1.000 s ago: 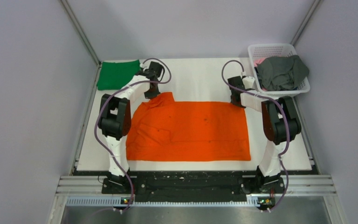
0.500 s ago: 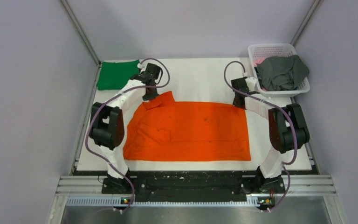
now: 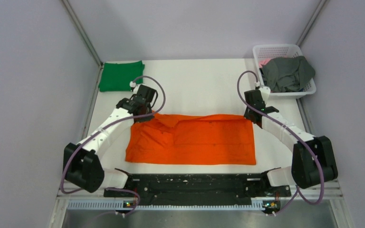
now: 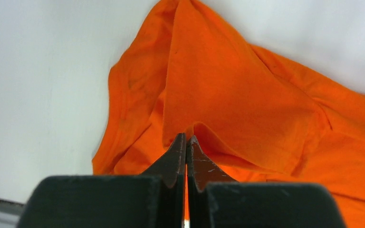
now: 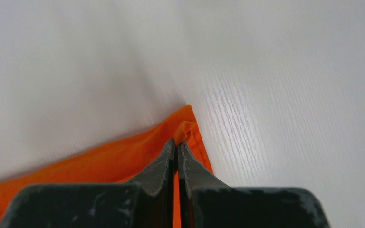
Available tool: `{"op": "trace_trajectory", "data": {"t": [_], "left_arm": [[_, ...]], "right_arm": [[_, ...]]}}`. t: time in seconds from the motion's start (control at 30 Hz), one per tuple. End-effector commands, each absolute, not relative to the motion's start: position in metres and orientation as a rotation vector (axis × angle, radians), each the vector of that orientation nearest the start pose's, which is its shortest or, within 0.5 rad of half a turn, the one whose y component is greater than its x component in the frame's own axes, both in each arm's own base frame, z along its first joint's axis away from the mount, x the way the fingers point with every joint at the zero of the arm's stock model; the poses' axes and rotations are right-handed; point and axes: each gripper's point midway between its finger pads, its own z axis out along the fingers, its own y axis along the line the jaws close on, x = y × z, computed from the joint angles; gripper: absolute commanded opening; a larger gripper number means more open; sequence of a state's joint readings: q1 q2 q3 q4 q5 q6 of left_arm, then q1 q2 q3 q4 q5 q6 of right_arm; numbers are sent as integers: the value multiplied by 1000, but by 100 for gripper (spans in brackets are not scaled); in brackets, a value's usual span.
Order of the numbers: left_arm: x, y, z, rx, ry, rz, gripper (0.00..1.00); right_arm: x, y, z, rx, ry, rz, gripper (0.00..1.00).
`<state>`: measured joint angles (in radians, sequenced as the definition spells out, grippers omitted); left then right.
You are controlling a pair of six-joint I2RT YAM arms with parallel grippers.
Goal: Fold and stack the t-shirts
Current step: Fold the other side of the tshirt into a rectangle
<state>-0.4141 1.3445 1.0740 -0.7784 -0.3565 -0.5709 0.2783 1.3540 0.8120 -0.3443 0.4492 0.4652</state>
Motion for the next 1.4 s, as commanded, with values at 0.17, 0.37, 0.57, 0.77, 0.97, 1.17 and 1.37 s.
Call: {"op": "trace_trajectory", "data": {"t": [0.17, 0.37, 0.57, 0.77, 0.97, 1.17, 1.37], "left_arm": [[237, -93, 156, -427, 2521, -111, 0], [204, -99, 150, -524, 2587, -192, 0], [162, -103, 126, -603, 2702, -187, 0], [131, -94, 103, -663, 2834, -74, 21], [140, -93, 121, -579, 2789, -82, 95], [206, -116, 126, -530, 2644, -120, 99], [256, -146, 86, -486, 2656, -183, 99]], "right_arm": [[316, 31, 103, 353, 2323, -192, 0], [310, 32, 103, 348, 2327, -171, 0], [302, 31, 99, 359, 2343, -173, 0], [264, 21, 79, 484, 2458, -243, 6], [243, 23, 79, 541, 2508, -207, 70], [283, 91, 103, 287, 2393, 287, 94], [290, 149, 83, 106, 2393, 657, 99]]}}
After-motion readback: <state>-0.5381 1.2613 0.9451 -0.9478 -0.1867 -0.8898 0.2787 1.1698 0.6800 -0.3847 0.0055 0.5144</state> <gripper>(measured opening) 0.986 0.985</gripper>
